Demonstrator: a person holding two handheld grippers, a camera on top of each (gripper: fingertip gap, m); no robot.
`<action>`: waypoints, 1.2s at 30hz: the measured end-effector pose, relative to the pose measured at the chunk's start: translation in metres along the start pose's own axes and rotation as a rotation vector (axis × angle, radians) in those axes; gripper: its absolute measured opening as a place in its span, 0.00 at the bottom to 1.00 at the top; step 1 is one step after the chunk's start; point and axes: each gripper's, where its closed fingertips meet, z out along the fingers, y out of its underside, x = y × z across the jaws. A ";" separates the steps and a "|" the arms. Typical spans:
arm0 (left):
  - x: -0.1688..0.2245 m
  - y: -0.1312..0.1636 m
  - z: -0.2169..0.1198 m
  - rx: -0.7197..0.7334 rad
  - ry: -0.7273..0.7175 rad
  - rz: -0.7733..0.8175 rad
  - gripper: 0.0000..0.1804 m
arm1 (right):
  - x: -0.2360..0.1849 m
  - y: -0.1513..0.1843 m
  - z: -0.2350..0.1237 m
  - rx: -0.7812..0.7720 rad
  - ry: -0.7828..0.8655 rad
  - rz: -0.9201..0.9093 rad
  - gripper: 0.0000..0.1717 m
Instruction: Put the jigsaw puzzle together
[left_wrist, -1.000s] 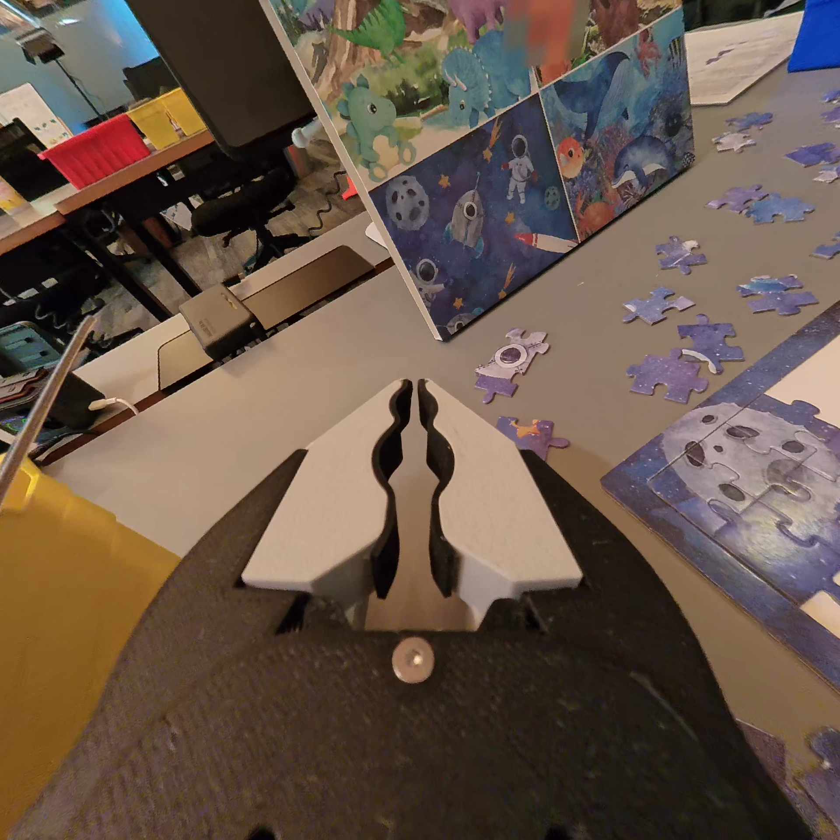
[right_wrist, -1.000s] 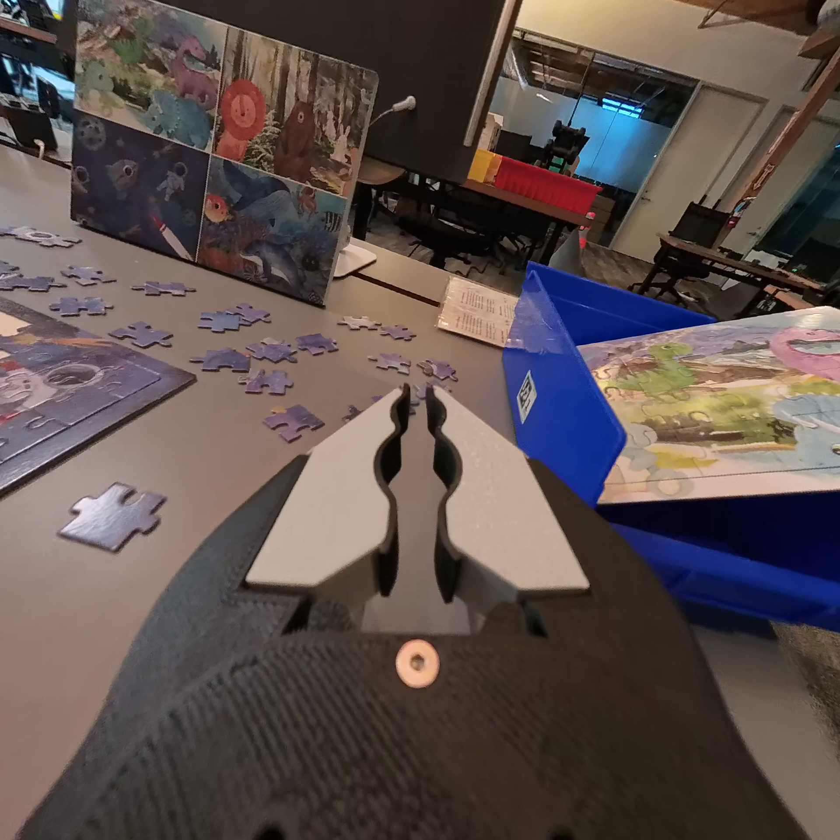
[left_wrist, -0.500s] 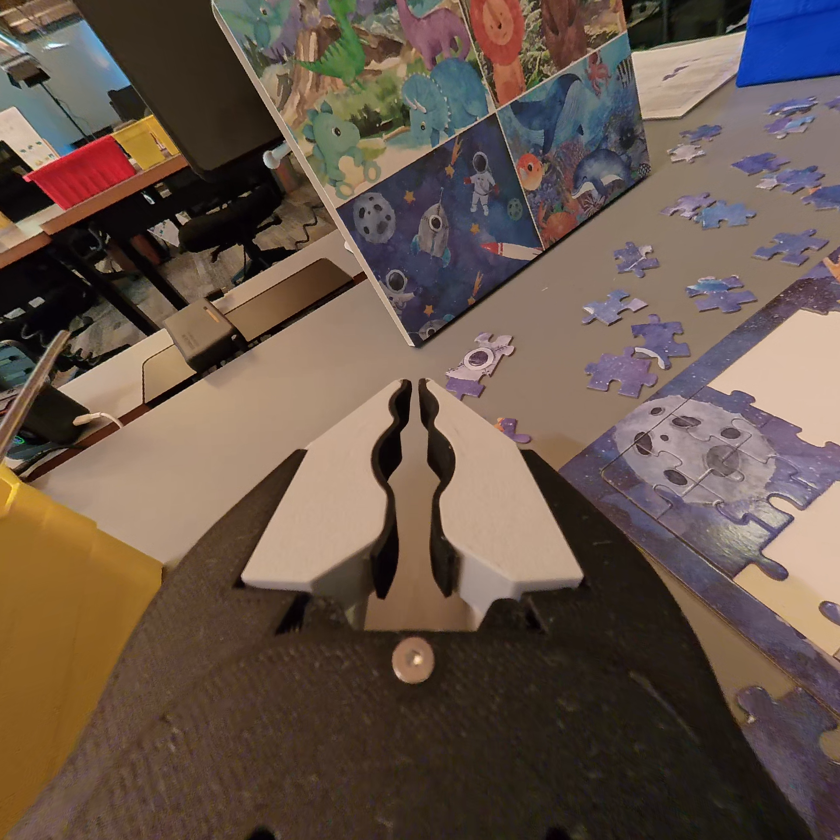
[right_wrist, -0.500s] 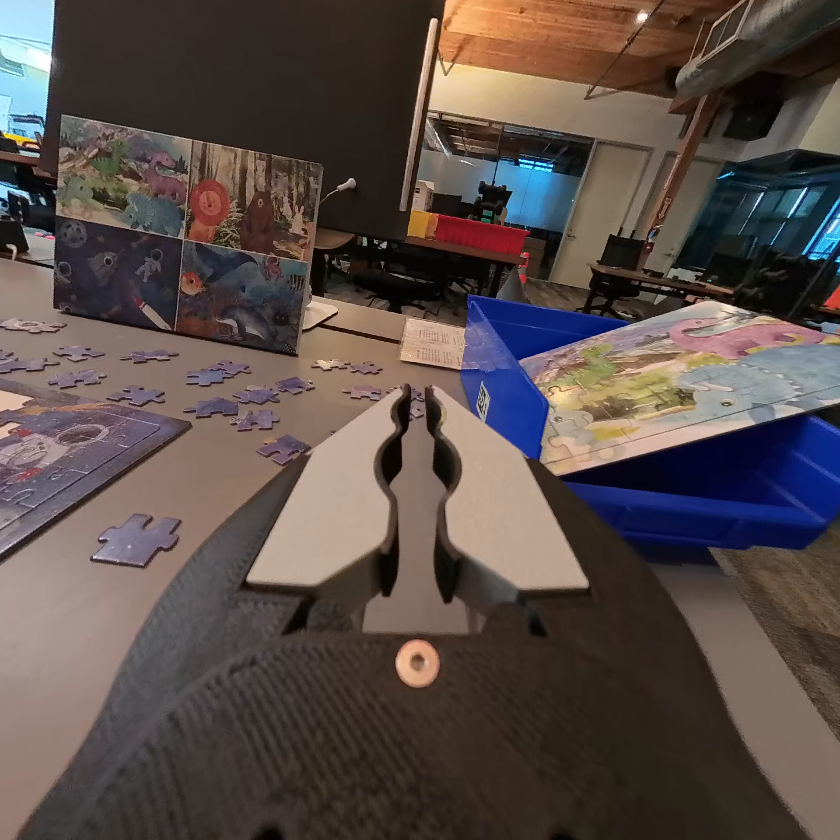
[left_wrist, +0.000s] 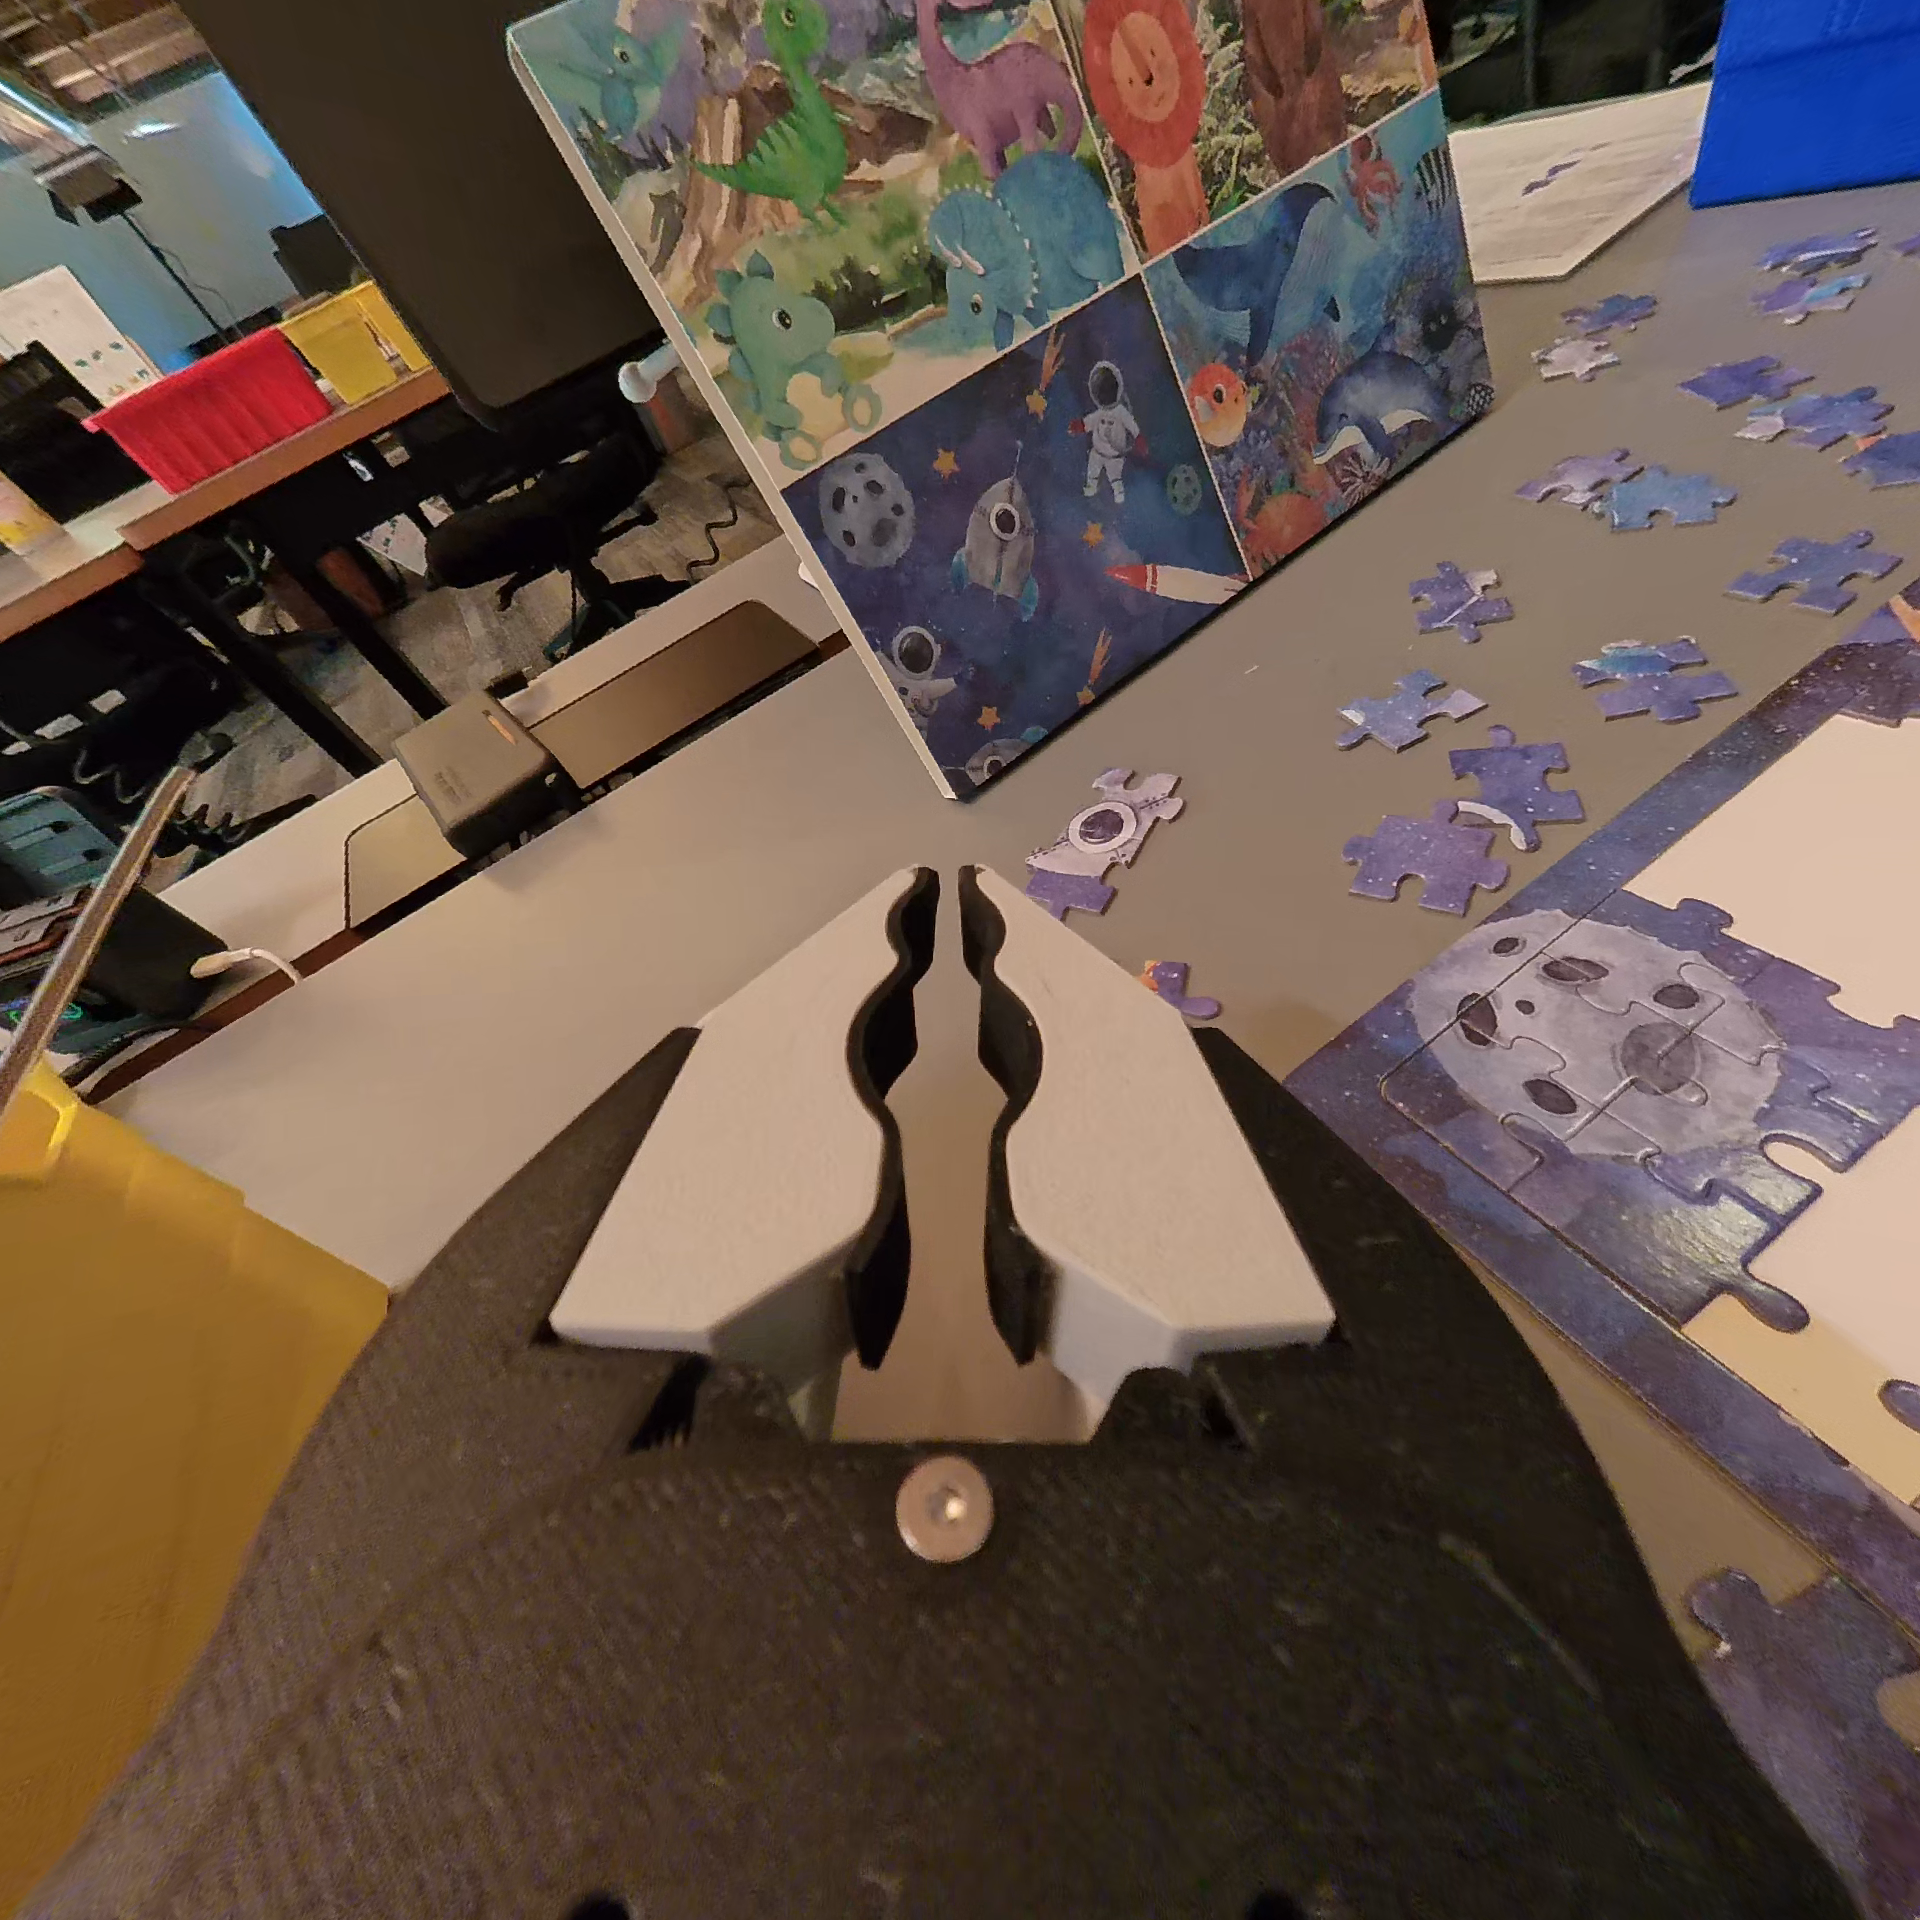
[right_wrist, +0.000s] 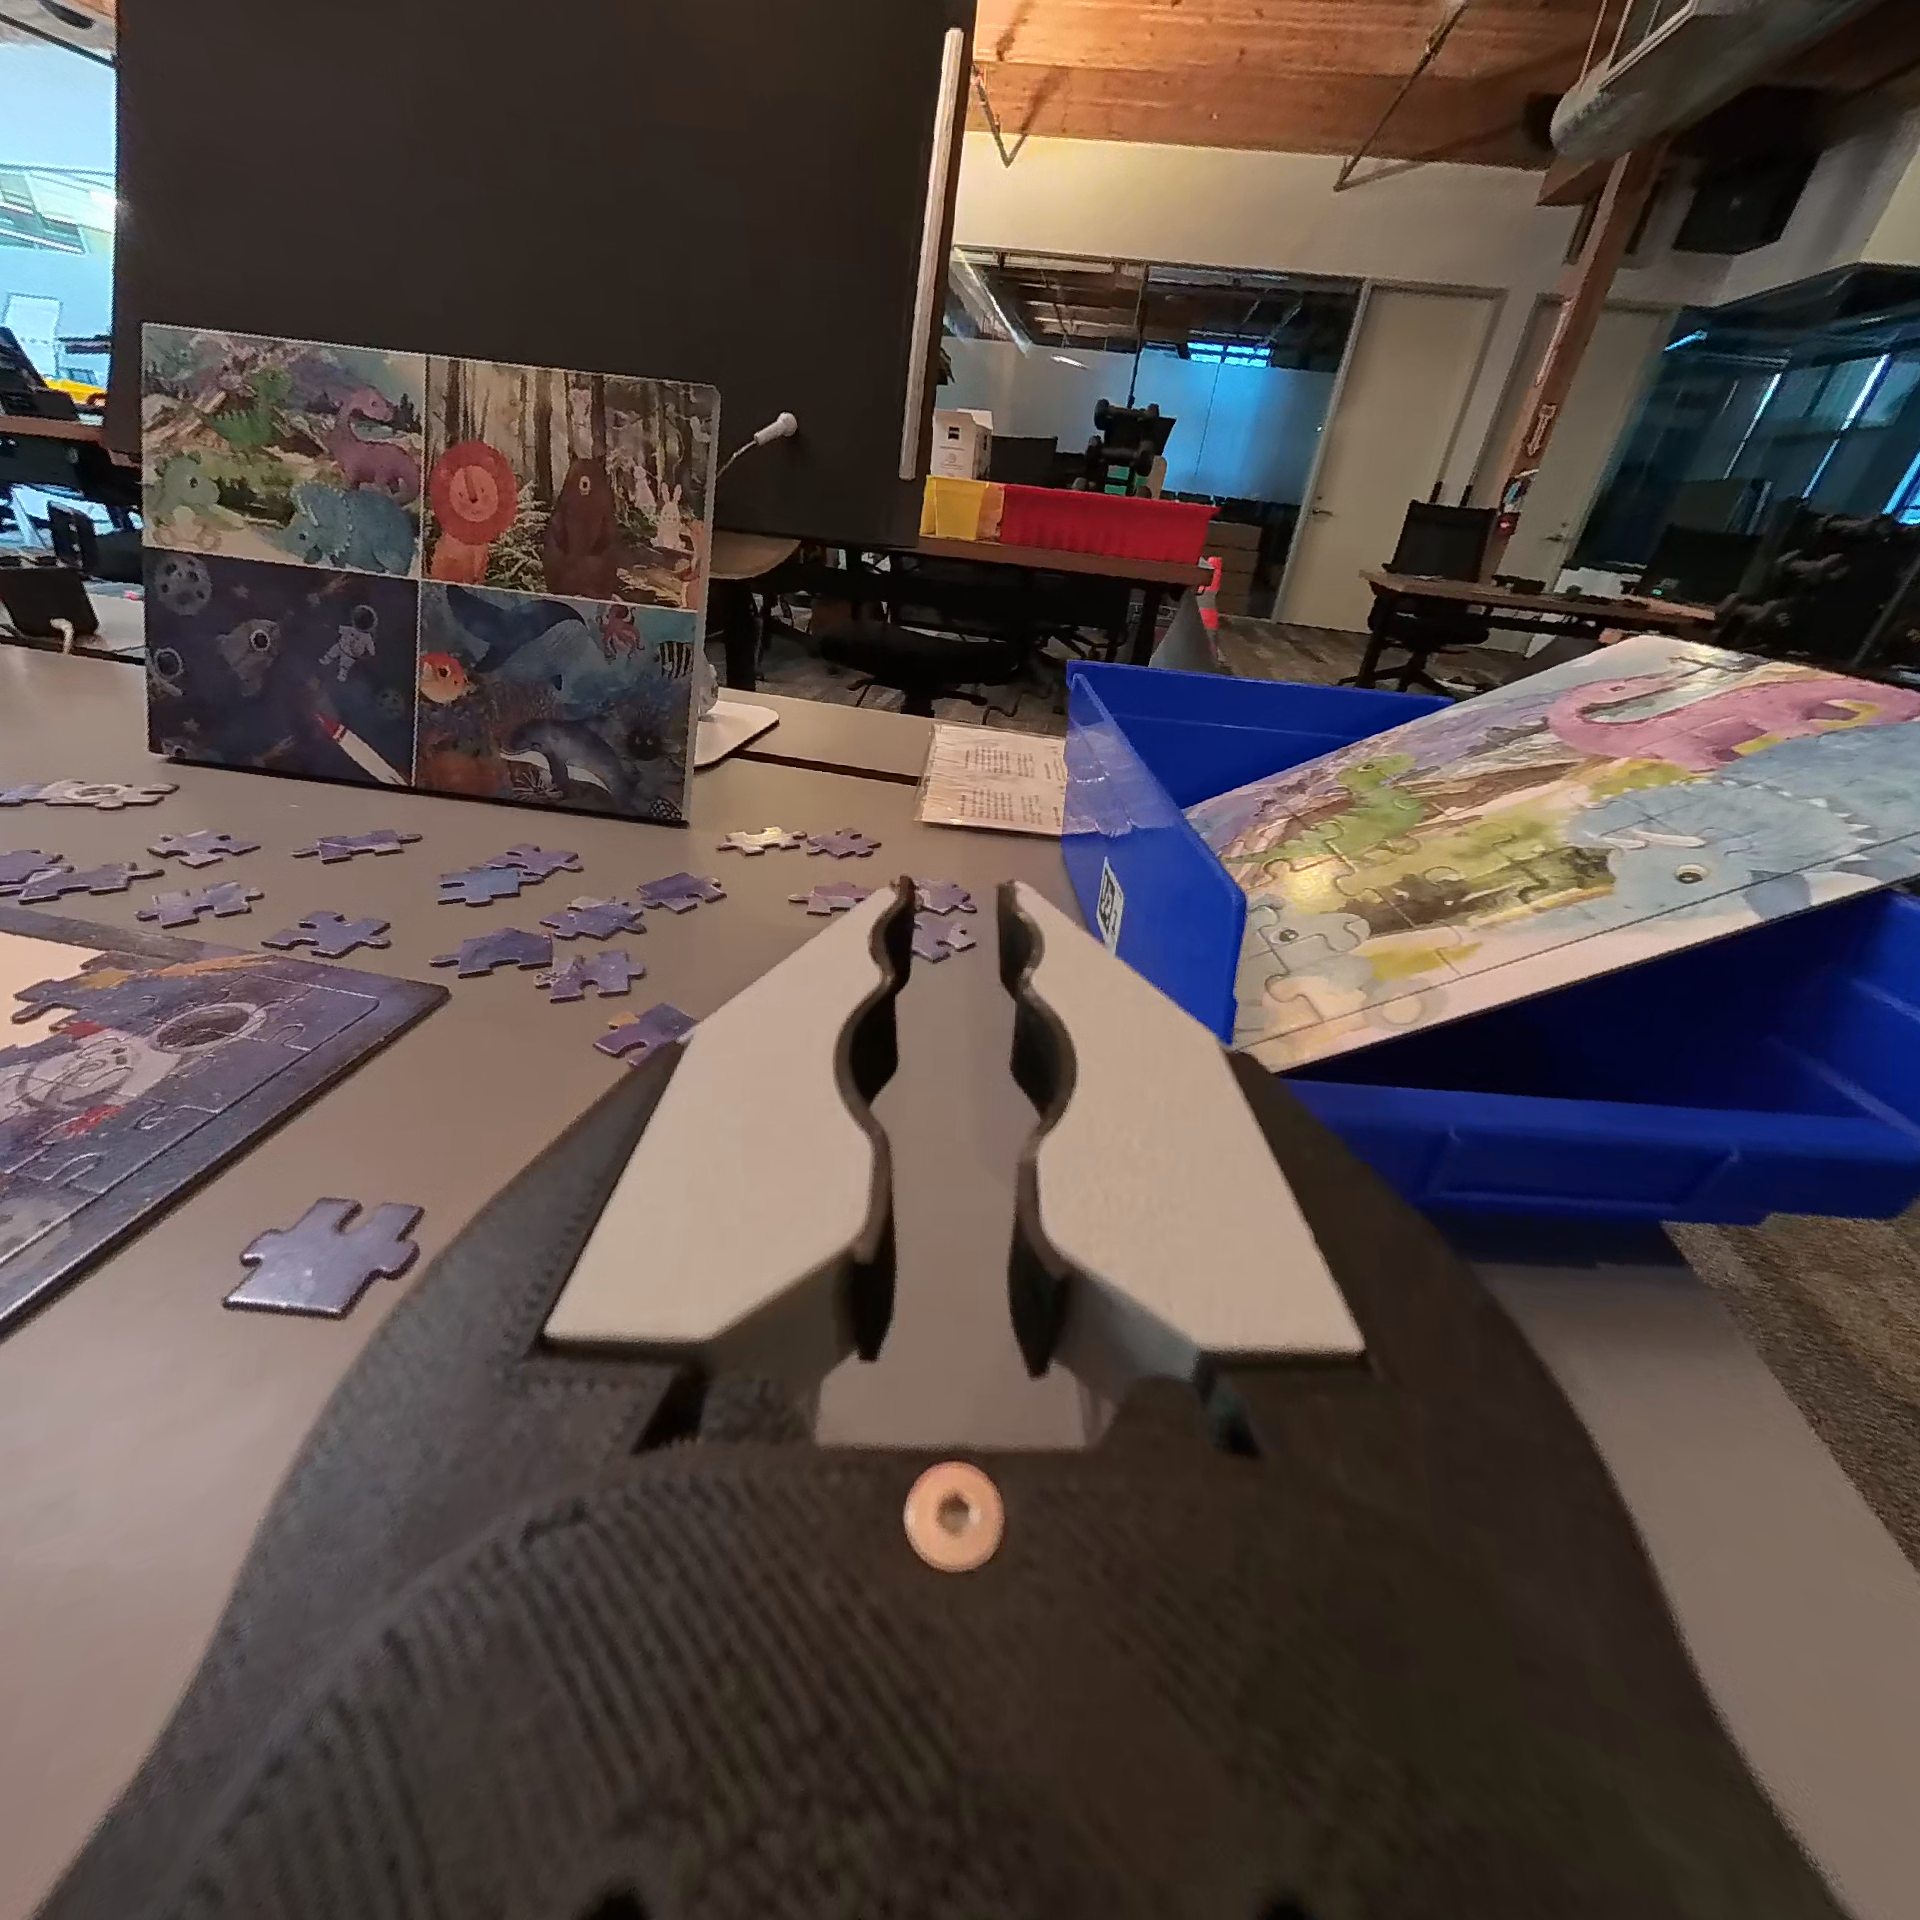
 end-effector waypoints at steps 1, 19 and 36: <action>0.000 0.000 0.000 0.000 0.000 0.002 0.02 | 0.001 0.000 0.000 0.002 0.002 0.002 0.09; -0.001 -0.002 -0.001 0.011 -0.005 -0.003 0.02 | -0.006 -0.004 -0.008 0.019 0.013 -0.003 0.16; -0.002 -0.006 -0.003 0.021 0.015 -0.036 0.03 | -0.005 -0.007 -0.007 0.044 0.023 -0.004 0.23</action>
